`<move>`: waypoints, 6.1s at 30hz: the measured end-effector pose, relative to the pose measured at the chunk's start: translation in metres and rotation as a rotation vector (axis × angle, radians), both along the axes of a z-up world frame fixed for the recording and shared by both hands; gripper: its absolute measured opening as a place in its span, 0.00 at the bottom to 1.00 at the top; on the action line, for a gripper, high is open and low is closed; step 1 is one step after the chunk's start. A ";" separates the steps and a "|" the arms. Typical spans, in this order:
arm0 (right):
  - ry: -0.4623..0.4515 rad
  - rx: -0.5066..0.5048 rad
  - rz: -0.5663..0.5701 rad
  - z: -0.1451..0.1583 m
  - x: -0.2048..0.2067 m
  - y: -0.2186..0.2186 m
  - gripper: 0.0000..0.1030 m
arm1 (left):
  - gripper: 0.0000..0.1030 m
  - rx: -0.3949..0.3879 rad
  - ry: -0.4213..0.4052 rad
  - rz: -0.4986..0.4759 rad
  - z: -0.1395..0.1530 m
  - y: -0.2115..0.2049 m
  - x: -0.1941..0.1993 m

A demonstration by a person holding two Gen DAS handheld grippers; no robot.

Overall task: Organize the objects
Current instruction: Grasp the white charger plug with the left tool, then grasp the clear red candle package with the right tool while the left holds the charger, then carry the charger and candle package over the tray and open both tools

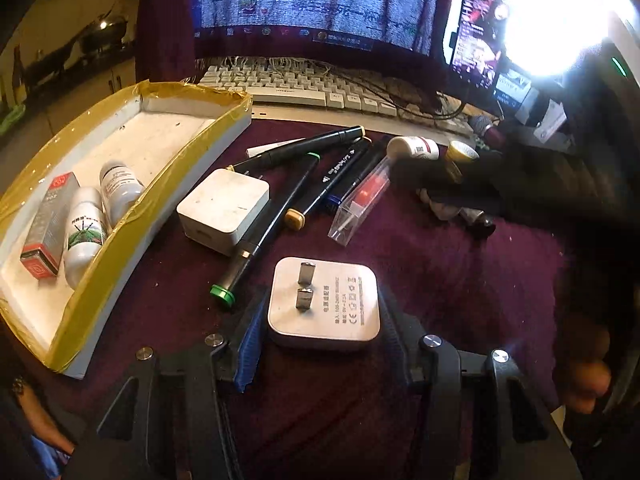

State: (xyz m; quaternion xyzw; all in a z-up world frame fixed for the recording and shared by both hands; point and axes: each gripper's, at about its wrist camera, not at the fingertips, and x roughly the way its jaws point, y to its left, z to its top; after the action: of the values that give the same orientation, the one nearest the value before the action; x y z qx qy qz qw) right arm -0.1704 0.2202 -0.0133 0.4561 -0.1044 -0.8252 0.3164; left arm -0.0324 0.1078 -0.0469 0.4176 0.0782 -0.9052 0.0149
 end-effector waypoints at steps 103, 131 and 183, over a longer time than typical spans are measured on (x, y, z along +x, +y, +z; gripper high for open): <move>0.170 0.317 0.120 -0.018 0.028 -0.024 0.36 | 0.45 -0.044 -0.018 0.000 -0.002 0.007 0.017; 0.119 0.053 0.070 0.004 0.035 0.033 0.27 | 0.42 0.250 0.005 0.007 0.020 -0.018 0.030; 0.237 0.139 0.309 0.019 0.015 -0.189 0.27 | 0.42 0.215 -0.029 0.236 0.019 -0.225 -0.093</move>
State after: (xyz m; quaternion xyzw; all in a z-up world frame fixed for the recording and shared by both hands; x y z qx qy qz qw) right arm -0.1552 0.0312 0.0058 0.3874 0.0620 -0.8199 0.4169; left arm -0.1258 -0.1176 -0.0276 0.4175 0.2229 -0.8775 0.0777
